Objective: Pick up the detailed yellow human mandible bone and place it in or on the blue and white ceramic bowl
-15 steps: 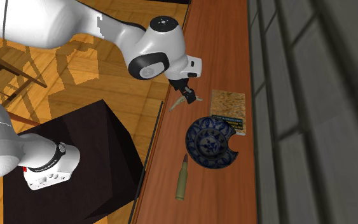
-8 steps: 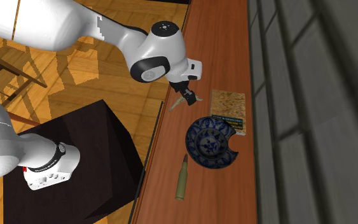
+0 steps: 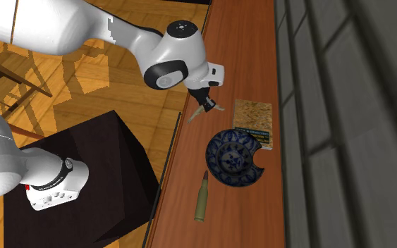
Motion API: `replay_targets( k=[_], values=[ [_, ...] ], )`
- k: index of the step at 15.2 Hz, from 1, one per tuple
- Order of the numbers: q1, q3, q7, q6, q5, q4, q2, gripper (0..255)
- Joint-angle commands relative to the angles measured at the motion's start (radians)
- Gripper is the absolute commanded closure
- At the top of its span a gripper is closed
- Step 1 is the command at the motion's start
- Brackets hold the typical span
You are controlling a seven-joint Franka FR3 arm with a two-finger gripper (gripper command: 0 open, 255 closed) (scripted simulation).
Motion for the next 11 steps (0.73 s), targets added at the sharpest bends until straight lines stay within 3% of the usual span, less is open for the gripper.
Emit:
replay_targets(
  k=[1,5,11],
  values=[
    [-0.003,-0.003,-0.001,0.000,-0.001,-0.005,0.008,255],
    [-0.002,-0.002,0.000,-0.001,-0.001,-0.004,0.008,255],
    [0.003,-0.009,0.013,-0.075,-0.022,0.019,-0.044,255]
  ],
)
